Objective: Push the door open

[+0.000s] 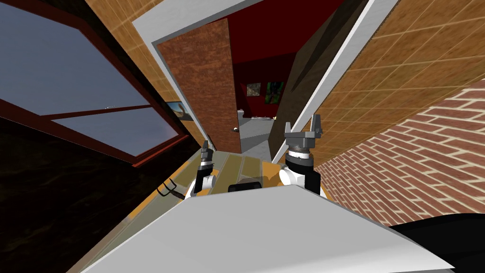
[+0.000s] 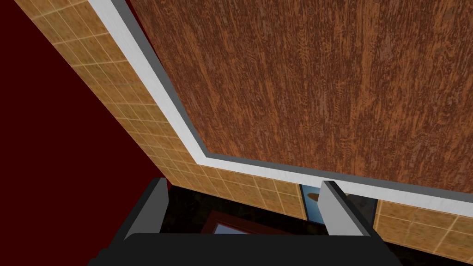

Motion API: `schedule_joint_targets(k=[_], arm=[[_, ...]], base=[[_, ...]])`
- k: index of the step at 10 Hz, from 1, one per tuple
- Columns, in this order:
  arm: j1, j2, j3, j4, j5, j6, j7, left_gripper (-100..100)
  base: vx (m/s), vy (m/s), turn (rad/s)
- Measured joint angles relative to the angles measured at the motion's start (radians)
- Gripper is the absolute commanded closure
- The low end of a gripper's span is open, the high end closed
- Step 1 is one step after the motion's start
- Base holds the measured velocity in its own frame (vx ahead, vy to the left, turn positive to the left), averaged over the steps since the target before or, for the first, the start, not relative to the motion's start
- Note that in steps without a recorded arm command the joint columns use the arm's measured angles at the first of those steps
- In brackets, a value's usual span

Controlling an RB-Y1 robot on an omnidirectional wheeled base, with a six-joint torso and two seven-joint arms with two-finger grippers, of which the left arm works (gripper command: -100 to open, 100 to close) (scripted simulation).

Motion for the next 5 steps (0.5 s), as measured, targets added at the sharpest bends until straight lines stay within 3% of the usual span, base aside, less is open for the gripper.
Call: schedule_joint_targets(k=[5], arm=[[-0.049,0.007,-0.009,0.116,0.003,-0.021,0.013,-100]], base=[[0.061,0.025,-0.034]])
